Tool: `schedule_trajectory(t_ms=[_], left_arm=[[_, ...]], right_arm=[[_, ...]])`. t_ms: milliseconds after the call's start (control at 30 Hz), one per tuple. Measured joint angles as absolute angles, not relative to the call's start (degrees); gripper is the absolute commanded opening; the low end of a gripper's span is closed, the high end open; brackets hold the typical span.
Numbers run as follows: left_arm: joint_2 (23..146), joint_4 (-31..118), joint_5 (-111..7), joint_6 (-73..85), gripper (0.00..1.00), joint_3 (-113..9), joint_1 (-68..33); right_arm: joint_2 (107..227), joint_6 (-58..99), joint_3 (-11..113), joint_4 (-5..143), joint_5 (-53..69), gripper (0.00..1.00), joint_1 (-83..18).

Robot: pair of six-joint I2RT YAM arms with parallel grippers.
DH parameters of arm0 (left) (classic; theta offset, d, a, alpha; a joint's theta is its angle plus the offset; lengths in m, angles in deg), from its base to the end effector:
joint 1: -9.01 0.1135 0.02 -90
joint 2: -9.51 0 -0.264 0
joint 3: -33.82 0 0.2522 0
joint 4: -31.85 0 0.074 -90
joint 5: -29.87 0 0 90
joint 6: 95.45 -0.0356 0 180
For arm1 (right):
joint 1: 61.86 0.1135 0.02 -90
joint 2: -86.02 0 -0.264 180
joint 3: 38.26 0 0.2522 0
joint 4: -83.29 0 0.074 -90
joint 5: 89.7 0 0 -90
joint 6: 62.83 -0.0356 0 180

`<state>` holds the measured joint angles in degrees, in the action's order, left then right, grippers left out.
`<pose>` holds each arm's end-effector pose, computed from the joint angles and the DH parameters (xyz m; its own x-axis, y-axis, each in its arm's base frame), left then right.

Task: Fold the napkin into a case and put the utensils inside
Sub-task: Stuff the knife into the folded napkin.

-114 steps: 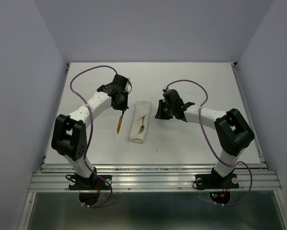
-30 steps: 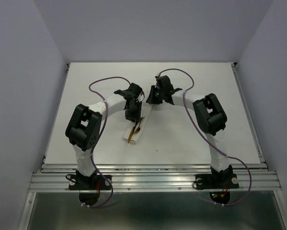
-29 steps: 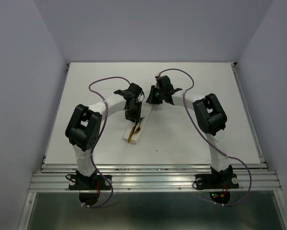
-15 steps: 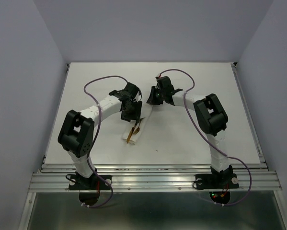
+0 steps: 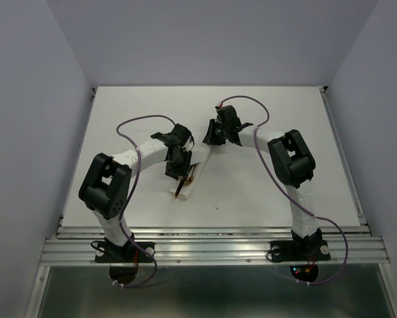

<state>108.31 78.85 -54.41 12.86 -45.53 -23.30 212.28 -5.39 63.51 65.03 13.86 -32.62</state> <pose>0.2871 -0.1858 0.1901 -0.9132 0.2077 -0.3506 0.2935 0.9321 -0.2123 0.4195 0.2444 0.1481 -0.8356 0.1318 -0.5333 -0.2081 0.8225 0.5293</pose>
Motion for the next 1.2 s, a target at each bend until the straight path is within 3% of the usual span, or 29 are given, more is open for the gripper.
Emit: schedule_trajectory(t_ms=[200,833,1000,1200], left_arm=[[108.23,78.54,-54.41,12.73,0.44,-45.53,-23.63],[107.57,80.38,-58.26,12.62,0.44,-45.55,-26.93],[107.64,80.73,-59.66,12.62,0.37,-46.01,-26.95],[108.1,80.79,-60.88,12.62,0.36,-46.84,-26.95]], right_arm=[[212.28,-5.39,63.51,65.05,13.88,0.2,-32.62],[212.28,-5.39,63.48,65.03,14.54,0.2,-32.6],[212.28,-5.41,63.37,65.05,14.73,0.19,-32.58],[212.26,-5.41,63.13,65.32,14.95,0.19,-32.58]])
